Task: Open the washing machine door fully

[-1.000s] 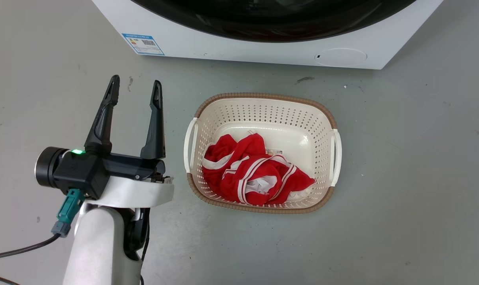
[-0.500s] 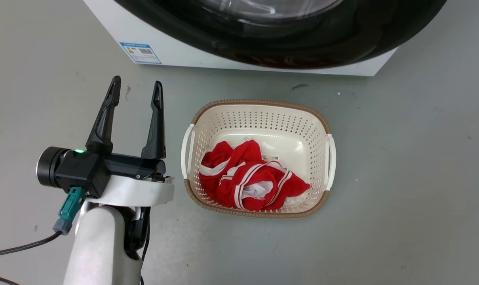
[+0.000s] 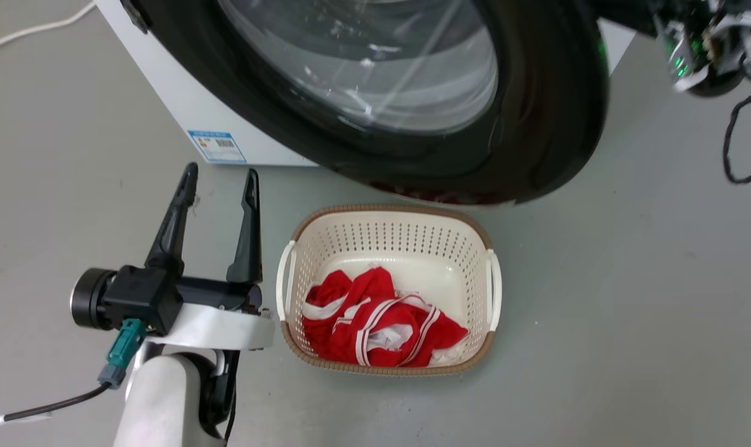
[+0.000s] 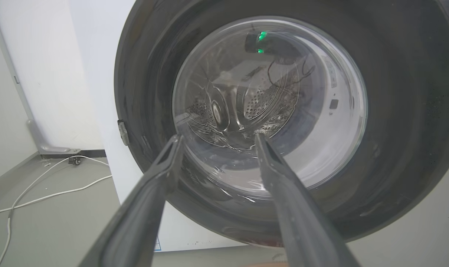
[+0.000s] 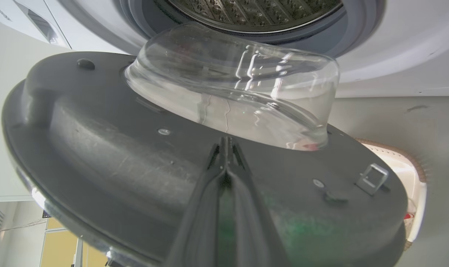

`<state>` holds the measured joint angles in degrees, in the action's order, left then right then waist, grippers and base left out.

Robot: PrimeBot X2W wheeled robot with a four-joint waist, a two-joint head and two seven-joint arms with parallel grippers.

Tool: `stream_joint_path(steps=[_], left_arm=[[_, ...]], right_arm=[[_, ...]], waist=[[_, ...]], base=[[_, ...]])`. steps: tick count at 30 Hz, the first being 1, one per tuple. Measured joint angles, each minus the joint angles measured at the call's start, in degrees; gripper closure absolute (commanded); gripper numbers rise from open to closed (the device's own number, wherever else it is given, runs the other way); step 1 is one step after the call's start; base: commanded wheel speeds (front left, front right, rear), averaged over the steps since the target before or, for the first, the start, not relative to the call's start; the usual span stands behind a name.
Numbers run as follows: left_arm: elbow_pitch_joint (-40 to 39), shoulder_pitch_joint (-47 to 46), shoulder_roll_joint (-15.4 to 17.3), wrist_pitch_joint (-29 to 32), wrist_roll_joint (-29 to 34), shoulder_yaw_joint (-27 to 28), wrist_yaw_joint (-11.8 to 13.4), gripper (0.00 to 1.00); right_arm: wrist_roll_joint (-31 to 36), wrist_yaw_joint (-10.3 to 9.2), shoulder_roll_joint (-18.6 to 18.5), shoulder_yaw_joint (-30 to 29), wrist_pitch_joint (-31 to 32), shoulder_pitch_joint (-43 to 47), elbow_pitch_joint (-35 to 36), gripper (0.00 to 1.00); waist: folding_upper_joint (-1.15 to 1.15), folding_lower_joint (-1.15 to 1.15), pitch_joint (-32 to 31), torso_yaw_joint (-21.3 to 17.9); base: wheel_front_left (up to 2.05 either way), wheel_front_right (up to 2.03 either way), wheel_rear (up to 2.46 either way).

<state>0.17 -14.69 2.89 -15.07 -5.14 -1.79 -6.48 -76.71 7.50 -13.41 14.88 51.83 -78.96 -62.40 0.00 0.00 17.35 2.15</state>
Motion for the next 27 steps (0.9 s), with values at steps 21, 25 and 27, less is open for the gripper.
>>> stream_joint_path(steps=[21,25,27], left_arm=[[2.66,7.93,0.01,0.0,-0.25,-1.46,1.45,0.0],[2.75,8.54,0.01,0.0,-0.59,-1.65,1.67,0.0],[2.76,8.54,0.01,0.0,-0.66,-1.71,1.7,0.0]], right_arm=[[-2.96,-0.01,5.58,3.39,8.71,23.36,20.3,1.0],[-3.52,-0.01,6.79,4.17,9.58,26.83,24.66,1.0],[-3.6,-0.01,7.57,4.6,9.95,28.43,26.72,1.0]], waist=[[0.0,-0.01,-12.22,-0.02],[0.0,-0.01,-12.91,0.22],[0.0,-0.01,-13.15,0.33]], base=[[0.0,0.0,0.0],[0.0,0.0,0.0],[0.0,0.0,0.0]])
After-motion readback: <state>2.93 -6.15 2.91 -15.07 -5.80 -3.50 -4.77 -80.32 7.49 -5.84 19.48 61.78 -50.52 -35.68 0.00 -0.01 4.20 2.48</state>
